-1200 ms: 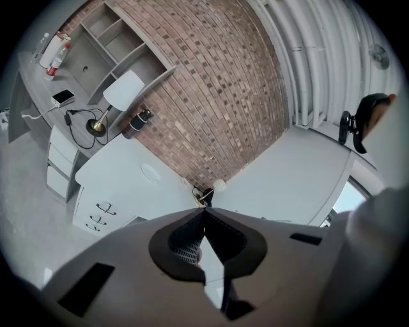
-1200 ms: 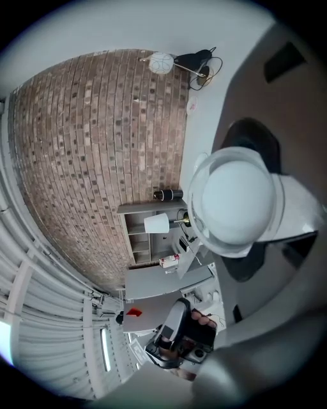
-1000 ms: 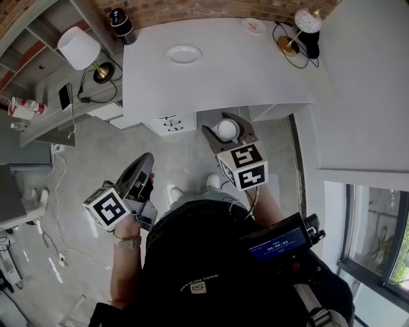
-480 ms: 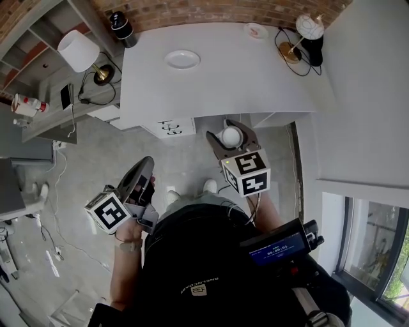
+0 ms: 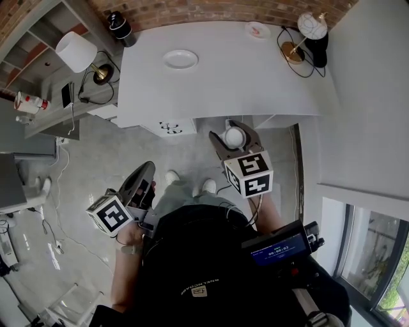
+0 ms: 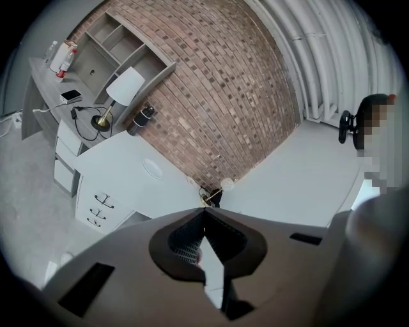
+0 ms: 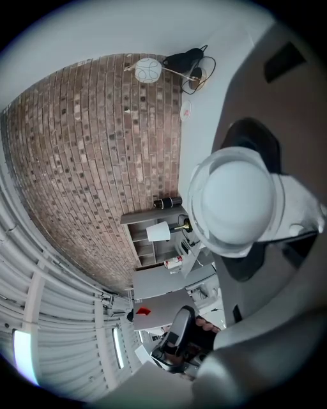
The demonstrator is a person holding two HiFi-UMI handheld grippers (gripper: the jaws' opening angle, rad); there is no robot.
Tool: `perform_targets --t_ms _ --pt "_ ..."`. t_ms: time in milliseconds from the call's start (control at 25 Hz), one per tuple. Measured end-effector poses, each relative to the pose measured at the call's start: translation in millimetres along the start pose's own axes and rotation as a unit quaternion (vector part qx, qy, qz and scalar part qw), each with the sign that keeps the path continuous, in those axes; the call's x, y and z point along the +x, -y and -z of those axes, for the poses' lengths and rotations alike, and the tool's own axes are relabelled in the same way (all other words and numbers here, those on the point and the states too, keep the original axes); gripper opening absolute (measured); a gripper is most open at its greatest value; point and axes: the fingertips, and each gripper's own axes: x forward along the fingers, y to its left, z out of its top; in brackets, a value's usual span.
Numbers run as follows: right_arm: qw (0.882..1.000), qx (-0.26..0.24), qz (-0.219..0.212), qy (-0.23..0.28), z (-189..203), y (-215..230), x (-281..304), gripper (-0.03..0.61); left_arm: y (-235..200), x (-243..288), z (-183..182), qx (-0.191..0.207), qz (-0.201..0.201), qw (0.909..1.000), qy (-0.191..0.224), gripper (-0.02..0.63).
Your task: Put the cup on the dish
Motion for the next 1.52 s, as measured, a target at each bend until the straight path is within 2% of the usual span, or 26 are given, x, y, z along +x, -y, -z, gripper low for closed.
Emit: perform_targets --t_ms 280,560,1040,1520 --pt "1.0 0.005 0.005 -0.011 3 13 8 0.249 -7 15 -17 -0.001 -0.019 0.9997 0.016 0.006" --pt "0.999 0.002 0.028 -0.024 -8 23 33 0.249 -35 46 -42 -0.027 0.019 0.9994 0.005 0.006" --pt "0.996 0.047 0.068 -0.041 -38 48 111 0.249 -86 100 -124 -0.04 0.042 0.9981 -0.02 0.006" --pt "0.991 0.049 0.112 -0.059 -89 53 199 0.249 -147 128 -210 -0.045 0.06 0.9961 -0.046 0.006"
